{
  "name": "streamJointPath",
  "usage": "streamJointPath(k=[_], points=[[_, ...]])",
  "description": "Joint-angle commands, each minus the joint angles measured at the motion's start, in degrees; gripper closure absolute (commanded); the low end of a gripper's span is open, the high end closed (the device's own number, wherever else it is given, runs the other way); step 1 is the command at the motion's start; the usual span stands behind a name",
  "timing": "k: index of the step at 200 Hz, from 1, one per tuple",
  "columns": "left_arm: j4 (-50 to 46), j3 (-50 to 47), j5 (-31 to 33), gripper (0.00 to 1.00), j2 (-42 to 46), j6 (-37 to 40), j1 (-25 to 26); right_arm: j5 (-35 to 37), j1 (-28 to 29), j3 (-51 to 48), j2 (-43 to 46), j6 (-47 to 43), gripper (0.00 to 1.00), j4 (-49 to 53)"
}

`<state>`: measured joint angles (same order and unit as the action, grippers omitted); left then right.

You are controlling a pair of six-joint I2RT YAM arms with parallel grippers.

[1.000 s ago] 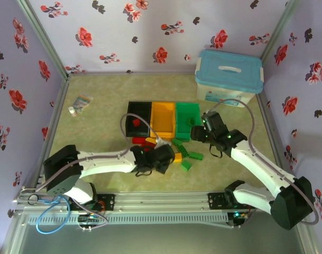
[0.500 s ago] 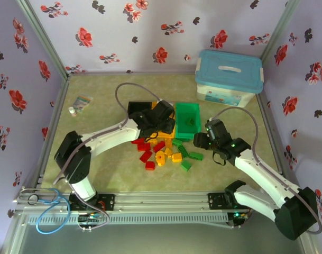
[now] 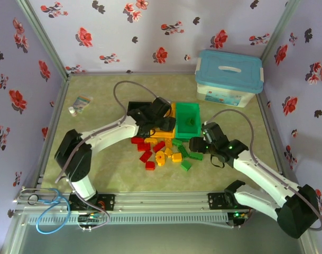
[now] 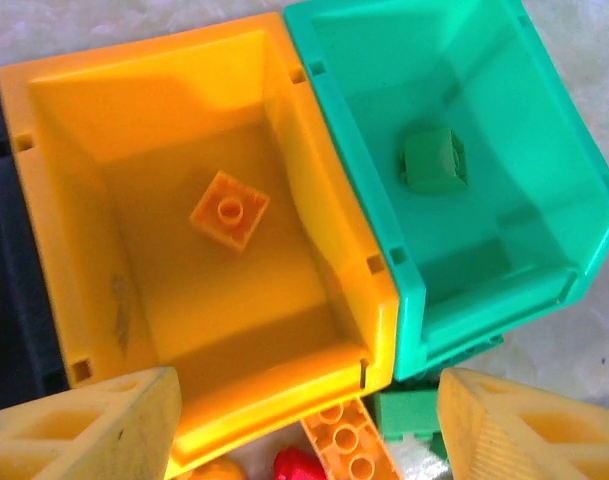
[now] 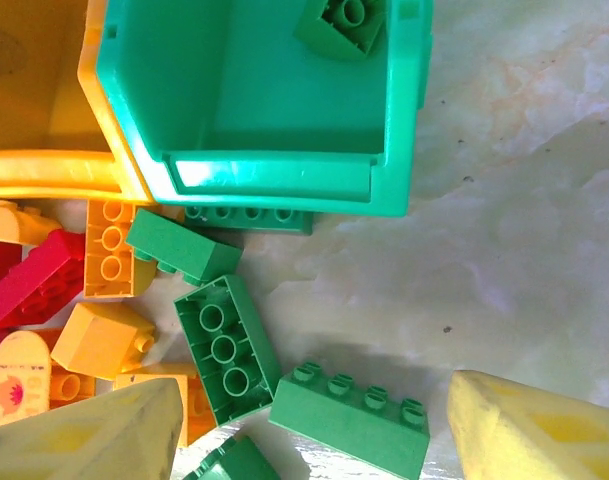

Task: Sort the legos into containers by color
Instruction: Place the lego in the container, then touch the lego at the center of the table.

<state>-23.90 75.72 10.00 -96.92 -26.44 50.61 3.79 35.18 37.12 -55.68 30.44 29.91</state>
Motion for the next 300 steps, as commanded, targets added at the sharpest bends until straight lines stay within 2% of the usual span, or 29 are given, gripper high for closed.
streamJointPath(k=[1,49,85,136,176,223,258,300], points=[[1.2,-5.3,-0.3,0.32,5.8,-1.2,0.5,-0.1,1.4,1.6,-1.5,-1.3,0.3,1.2],[5.5,-23.3,-0.1,0.35,17.8,-9.1,1.1,0.5,8.3,10.0,-10.4,-3.7,0.3,0.8],[6.2,-35.6,1.4,0.36,25.1,-16.5,2.1,-1.3,13.8,19.3,-23.4,-5.8,0.28,0.4],[2.7,-48.5,5.3,0.38,40.7,-25.8,2.4,-1.7,17.3,34.1,-41.6,-4.0,0.28,6.1],[-0.1,-51.6,6.5,0.38,48.0,-27.4,2.5,-0.9,19.0,39.3,-50.1,-1.4,0.28,8.2],[-0.5,-52.3,6.6,0.38,48.8,-27.5,2.5,1.3,20.6,43.8,-56.1,0.6,0.32,11.0],[-0.5,-52.4,6.6,0.38,49.4,-27.4,2.5,3.9,21.3,44.2,-57.8,2.3,0.44,13.4],[0.1,-52.7,6.6,0.38,49.2,-27.4,2.6,6.8,22.9,44.4,-58.3,3.7,0.44,15.9]])
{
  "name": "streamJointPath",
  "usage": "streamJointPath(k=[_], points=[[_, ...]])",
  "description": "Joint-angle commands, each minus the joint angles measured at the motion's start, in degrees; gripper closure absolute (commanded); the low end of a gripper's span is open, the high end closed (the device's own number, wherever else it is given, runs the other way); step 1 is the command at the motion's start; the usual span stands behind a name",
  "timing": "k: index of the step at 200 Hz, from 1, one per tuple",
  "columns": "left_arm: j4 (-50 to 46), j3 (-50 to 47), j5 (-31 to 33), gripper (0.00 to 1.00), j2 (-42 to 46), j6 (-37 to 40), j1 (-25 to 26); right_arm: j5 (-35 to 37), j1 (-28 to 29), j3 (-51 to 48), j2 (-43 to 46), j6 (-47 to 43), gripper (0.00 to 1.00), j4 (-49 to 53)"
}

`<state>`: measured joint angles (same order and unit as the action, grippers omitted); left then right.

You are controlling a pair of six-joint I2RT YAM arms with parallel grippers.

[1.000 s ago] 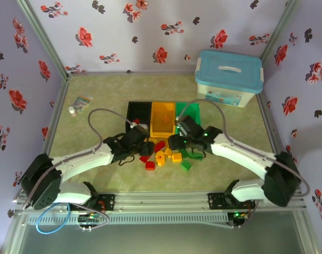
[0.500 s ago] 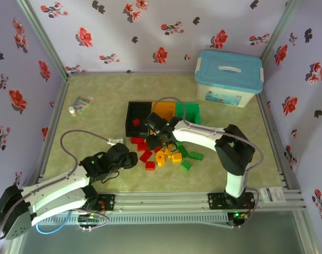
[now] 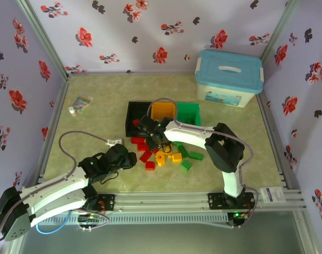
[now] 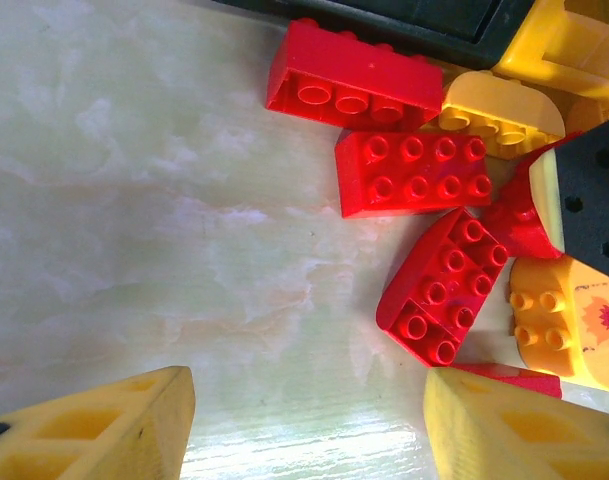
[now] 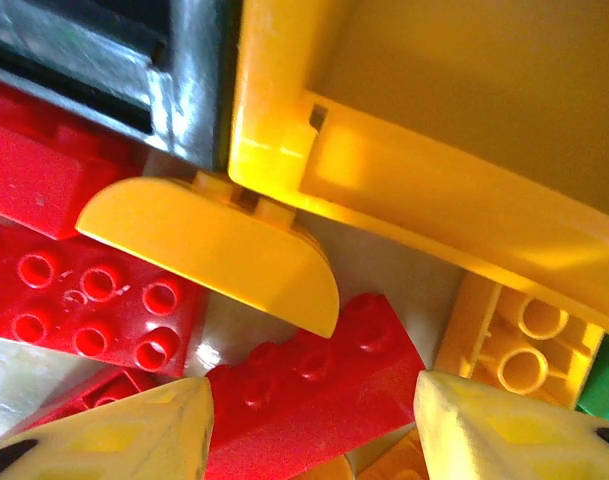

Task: Sort the legos into containers by color
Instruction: Touch the lego at the center of the table, then pick up the lego from the bottom-center of the table.

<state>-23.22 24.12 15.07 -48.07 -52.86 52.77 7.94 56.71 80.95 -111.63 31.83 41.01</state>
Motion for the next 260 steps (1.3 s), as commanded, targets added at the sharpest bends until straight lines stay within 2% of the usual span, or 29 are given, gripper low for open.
streamJointPath(k=[1,46,81,143,228,260], points=[[-0.5,-1.1,1.5,0.38,0.4,-1.0,0.4,2.7,1.4,0.5,-2.4,2.3,0.44,4.9],[0.0,-1.0,1.4,0.38,0.2,-0.8,0.5,5.0,2.7,0.7,-1.5,3.2,0.4,5.8],[0.4,-0.4,1.3,0.38,0.1,0.0,1.2,5.9,2.8,-0.4,2.9,3.0,0.38,5.5],[2.7,-0.3,1.3,0.38,-2.2,0.3,2.0,3.0,4.2,-6.9,9.4,4.2,0.38,4.2],[3.4,0.0,1.3,0.38,-3.5,0.2,2.2,-0.8,8.5,-13.0,7.3,10.9,0.38,-2.7],[3.0,-0.2,1.5,0.38,-3.0,0.1,2.3,1.0,8.6,-13.6,6.0,12.1,0.41,-2.8]])
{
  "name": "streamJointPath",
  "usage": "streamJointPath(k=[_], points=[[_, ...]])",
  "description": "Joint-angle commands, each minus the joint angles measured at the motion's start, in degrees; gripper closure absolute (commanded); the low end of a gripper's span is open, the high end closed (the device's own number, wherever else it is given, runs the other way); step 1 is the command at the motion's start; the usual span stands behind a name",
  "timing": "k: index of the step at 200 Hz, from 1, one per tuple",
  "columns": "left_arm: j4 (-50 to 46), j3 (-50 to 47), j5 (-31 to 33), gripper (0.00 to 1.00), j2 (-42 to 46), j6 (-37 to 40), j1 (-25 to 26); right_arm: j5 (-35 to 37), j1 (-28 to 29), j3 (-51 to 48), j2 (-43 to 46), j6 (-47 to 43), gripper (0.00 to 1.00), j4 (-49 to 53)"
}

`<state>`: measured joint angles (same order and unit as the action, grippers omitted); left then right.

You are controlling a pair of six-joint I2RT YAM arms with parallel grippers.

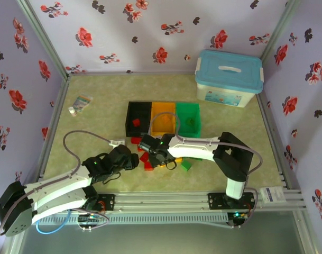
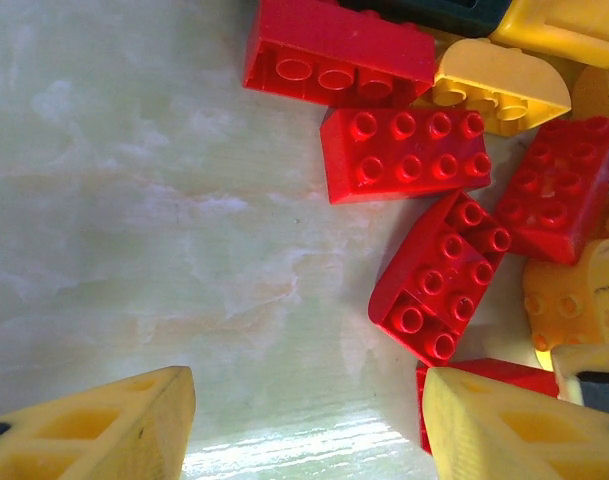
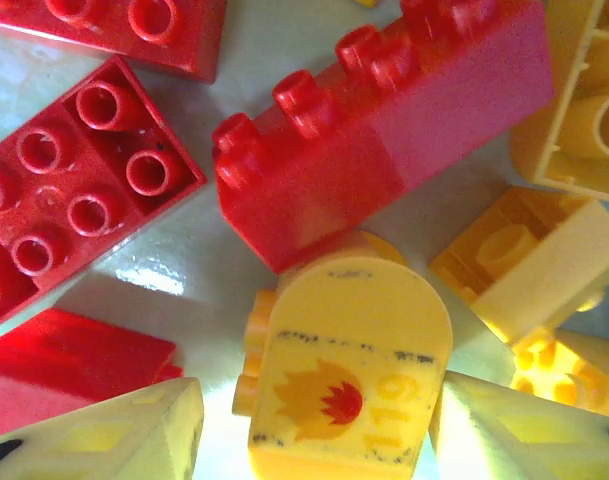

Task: Sort the legos into containers by color
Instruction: Pick up the lego from the bottom-center of the table.

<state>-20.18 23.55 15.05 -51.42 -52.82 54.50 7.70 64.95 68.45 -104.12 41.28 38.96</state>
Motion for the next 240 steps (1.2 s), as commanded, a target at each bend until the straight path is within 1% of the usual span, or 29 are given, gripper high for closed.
streamJointPath(k=[1,23,44,55,90,107,147,195,211,240], points=[[0.0,0.3,1.5,0.38,0.4,0.0,0.5,1.3,0.3,-1.1,-1.5,2.7,0.41,-0.8],[-0.1,0.3,1.5,0.38,0.8,0.2,0.5,3.3,0.3,-1.7,-1.4,3.2,0.42,0.0],[-0.6,0.7,1.6,0.39,1.2,0.7,0.6,3.3,0.3,-1.9,-1.7,3.3,0.44,-0.4],[-0.3,0.5,1.7,0.38,1.6,1.0,0.6,3.3,0.3,-1.4,-2.0,3.3,0.47,-0.3],[2.3,0.2,1.8,0.38,1.4,1.7,0.6,3.9,0.4,0.3,-1.3,2.6,0.61,1.2],[2.2,0.9,1.8,0.39,0.8,2.2,0.6,4.5,0.4,0.0,0.4,2.3,0.64,0.8],[3.4,0.2,2.0,0.39,0.6,1.4,0.6,5.8,0.4,3.1,3.4,-0.5,0.66,3.9],[2.6,0.2,2.4,0.39,1.7,1.7,0.6,10.3,-0.6,12.2,4.7,-6.1,0.67,9.3],[1.5,1.3,2.3,0.39,1.7,1.7,0.7,9.8,-1.9,14.7,4.5,-8.3,0.67,9.1],[-0.2,0.4,3.4,0.39,3.6,0.2,1.4,5.7,-4.8,20.1,1.9,-12.1,0.67,7.5]])
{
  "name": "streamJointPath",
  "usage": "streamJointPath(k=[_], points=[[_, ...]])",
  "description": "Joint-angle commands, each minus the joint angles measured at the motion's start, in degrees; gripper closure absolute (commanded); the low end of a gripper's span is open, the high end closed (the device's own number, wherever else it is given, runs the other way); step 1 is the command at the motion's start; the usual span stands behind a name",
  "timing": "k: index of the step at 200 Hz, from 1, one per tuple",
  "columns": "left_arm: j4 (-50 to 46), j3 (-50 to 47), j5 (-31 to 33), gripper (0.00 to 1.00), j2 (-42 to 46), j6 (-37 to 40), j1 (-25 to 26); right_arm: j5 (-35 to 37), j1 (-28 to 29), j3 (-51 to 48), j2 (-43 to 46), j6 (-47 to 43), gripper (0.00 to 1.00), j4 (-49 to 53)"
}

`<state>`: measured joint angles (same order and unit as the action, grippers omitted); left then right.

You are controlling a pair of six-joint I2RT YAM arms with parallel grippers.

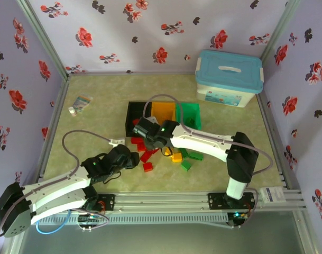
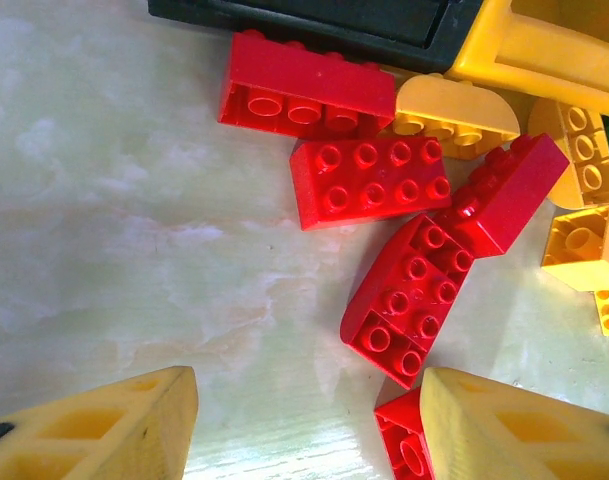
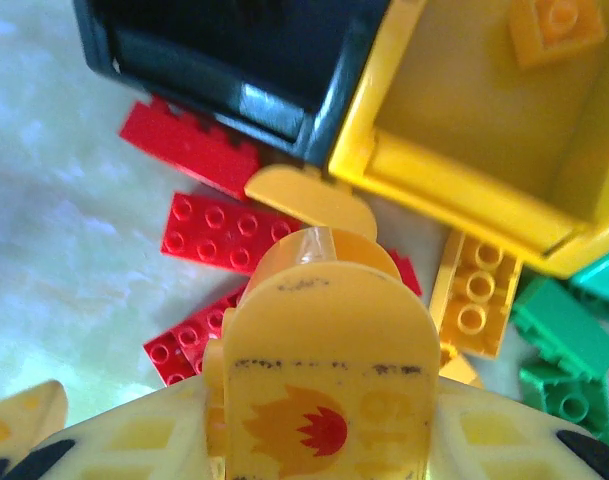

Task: Sort the legos into containers by color
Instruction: Pick up the lego from the bottom-center of the table, then place the lego in the container.

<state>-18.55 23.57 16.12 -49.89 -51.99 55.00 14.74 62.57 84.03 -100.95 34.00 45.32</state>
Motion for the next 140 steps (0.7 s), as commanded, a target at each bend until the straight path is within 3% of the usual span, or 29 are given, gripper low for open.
streamJointPath(k=[1,79,140], points=[[-1.9,0.2,2.3,0.39,2.2,-0.7,0.9,-1.4,-2.6,4.8,-1.4,-5.0,0.67,1.1],[-5.3,-0.5,4.4,0.39,6.1,-0.7,1.0,-7.1,-8.0,23.3,-16.6,-10.7,0.67,3.6],[-5.5,-1.5,4.5,0.39,6.9,-1.4,1.0,-8.3,-9.0,28.1,-20.9,-11.8,0.67,4.1]])
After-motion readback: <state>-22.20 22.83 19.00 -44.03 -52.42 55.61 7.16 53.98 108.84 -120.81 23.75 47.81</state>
